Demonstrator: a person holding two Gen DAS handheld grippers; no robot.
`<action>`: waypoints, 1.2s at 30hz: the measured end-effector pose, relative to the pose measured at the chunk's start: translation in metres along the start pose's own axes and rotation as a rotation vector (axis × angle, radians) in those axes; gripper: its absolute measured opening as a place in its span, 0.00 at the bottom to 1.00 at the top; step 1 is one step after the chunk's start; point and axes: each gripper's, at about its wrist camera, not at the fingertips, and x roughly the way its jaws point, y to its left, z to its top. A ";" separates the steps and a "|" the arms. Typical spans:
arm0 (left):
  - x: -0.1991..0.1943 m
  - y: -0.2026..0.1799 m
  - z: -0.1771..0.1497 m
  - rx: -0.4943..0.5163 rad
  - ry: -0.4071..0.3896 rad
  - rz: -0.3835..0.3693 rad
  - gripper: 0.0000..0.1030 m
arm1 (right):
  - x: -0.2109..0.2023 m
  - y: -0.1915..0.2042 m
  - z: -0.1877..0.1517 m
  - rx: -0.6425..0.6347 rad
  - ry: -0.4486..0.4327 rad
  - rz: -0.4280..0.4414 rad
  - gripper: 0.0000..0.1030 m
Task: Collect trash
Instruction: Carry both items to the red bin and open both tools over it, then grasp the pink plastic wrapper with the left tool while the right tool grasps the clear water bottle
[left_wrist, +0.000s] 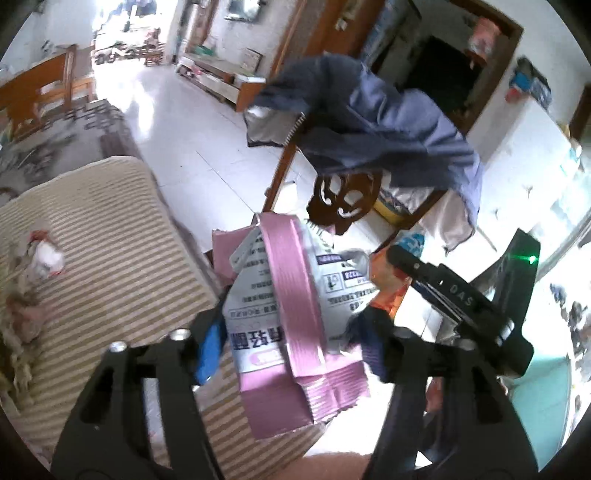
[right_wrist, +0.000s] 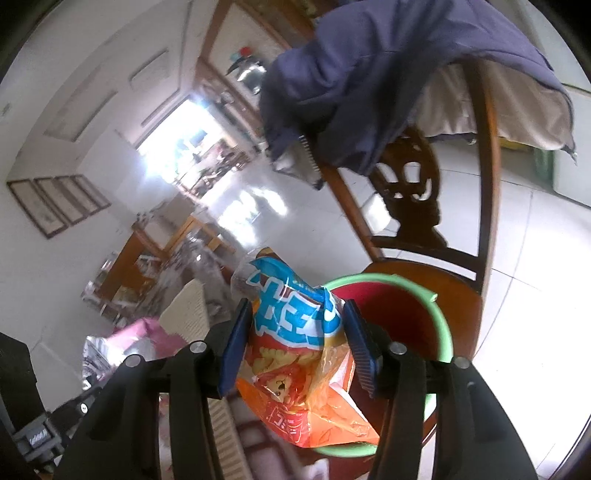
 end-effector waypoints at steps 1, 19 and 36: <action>0.001 -0.005 -0.001 0.009 -0.001 0.003 0.68 | -0.001 -0.006 0.001 0.002 -0.004 -0.006 0.60; -0.088 0.053 -0.049 -0.173 -0.095 0.084 0.85 | -0.016 0.048 -0.011 -0.087 0.021 0.073 0.68; -0.088 0.093 -0.158 -0.171 0.082 0.160 0.82 | -0.002 0.185 -0.094 -0.374 0.334 0.198 0.75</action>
